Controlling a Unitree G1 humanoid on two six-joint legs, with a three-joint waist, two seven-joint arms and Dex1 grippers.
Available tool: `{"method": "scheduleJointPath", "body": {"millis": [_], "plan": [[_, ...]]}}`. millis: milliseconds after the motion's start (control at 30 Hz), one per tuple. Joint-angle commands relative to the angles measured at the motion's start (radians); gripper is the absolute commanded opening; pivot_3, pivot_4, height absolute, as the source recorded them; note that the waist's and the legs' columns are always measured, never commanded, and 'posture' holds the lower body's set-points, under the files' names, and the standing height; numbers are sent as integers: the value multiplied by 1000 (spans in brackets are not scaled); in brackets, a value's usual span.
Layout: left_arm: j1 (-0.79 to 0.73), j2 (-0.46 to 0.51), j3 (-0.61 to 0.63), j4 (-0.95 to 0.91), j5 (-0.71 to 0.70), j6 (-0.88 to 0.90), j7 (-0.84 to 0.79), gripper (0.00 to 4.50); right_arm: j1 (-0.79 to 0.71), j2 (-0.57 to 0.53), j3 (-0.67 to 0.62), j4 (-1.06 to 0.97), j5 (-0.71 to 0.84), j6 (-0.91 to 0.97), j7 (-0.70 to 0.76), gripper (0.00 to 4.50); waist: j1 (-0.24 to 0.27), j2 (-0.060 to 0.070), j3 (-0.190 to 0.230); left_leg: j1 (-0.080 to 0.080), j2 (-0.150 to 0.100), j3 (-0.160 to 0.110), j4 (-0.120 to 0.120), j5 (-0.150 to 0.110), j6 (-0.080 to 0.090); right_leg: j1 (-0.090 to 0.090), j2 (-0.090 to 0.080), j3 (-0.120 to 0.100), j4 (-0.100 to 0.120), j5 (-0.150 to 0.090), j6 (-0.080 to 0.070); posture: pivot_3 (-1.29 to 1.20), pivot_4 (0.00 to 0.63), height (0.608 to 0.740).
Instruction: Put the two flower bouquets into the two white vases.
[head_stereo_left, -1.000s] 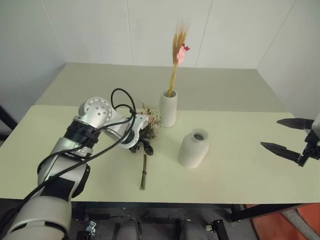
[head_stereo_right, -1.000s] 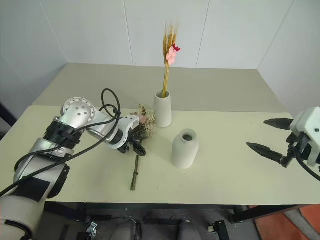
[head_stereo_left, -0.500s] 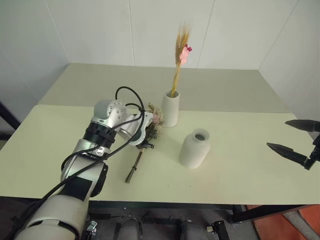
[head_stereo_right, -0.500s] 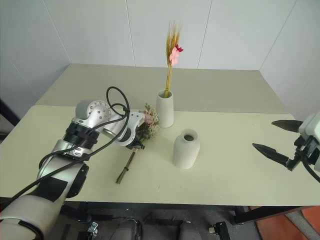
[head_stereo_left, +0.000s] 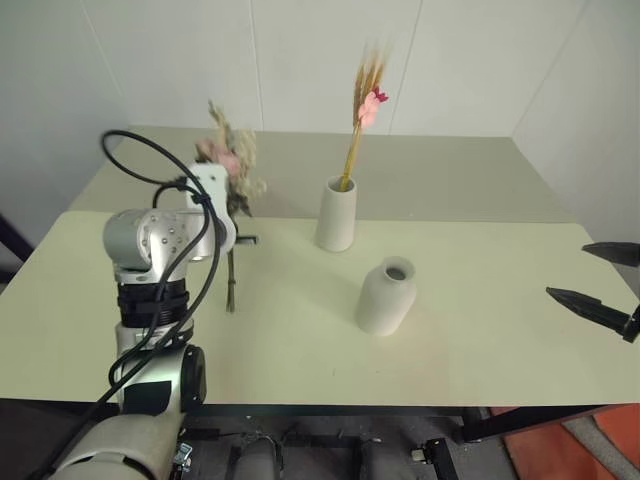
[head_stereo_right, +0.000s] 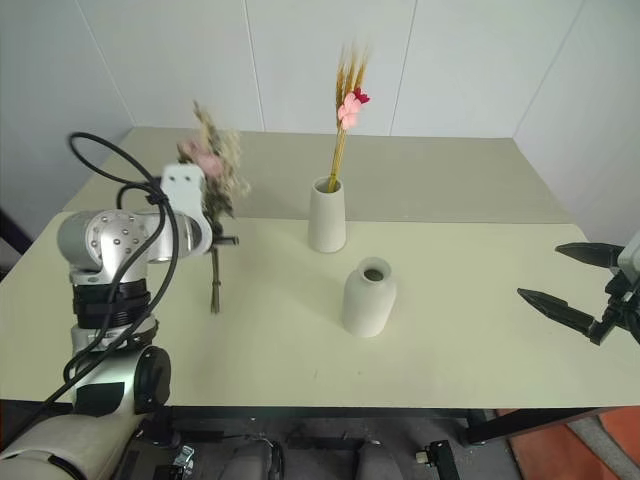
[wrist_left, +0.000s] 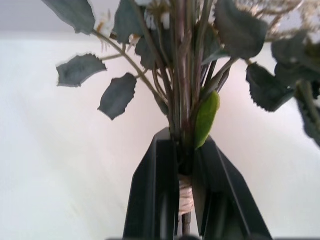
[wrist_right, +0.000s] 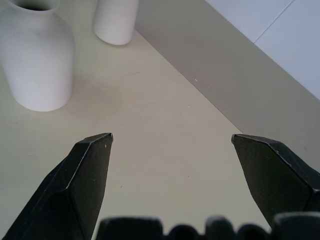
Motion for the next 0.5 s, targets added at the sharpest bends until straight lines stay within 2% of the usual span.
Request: {"method": "scheduleJointPath", "body": {"millis": [33, 133, 200, 367, 500], "plan": [[-103, -32, 132, -15, -113, -229, -198, 120, -36, -30, 0, 26, -2, -43, 2, 4500, 5, 0, 0, -1, 0, 0, 0, 0, 0, 0, 0, 0, 0, 0, 0, 0, 150, 740], [-177, -56, 208, 59, -214, -365, -369, 120, -62, -43, 13, 61, 19, -38, 24, 4500, 4, 0, 0, -2, 0, 0, 0, 0, 0, 0, 0, 0, -2, 0, 0, 0, 150, 740], [-212, -70, 209, 113, -257, -415, -468, 120, -67, -48, 13, 76, 33, -30, 41, 4500, 3, 0, 0, -2, 0, 0, 0, 0, 1, 1, 0, 0, -3, 0, 0, 0, 150, 740], [-201, -90, 41, 168, -197, -573, -734, 120, -70, -38, 4, 95, 36, -30, 40, 4500, 4, 0, 0, -1, 0, 0, 0, 0, 1, 2, 0, 0, -3, 0, 1, 0, 150, 740], [-158, -150, -75, 181, -184, -673, -926, 120, -58, -23, -13, 65, 42, -27, 23, 4500, 2, 0, 0, -2, -1, 0, 0, 0, 1, 2, 0, 1, -4, 0, 1, 0, 150, 740]]}}
